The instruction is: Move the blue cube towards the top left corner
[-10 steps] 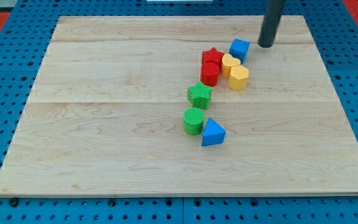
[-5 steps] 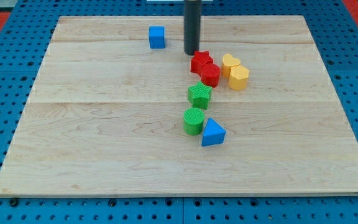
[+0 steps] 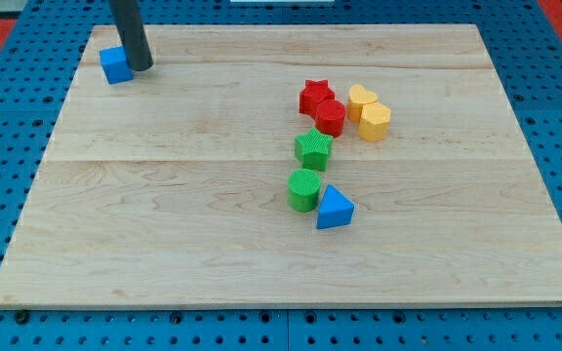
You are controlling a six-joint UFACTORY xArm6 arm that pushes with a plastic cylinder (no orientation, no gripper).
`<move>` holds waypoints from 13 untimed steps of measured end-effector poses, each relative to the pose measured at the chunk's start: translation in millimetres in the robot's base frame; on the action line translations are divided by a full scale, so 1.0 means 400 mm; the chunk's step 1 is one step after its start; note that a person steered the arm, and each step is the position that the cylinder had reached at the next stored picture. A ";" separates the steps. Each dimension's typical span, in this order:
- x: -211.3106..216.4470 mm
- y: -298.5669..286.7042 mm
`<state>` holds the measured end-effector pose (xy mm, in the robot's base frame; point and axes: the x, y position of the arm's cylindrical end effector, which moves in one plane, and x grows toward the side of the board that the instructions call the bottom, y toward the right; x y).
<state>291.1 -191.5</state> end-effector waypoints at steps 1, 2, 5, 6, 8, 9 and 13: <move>0.114 0.016; 0.103 -0.162; -0.002 -0.012; -0.031 0.082; -0.050 0.019; -0.050 0.031; -0.050 0.083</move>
<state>270.9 -158.1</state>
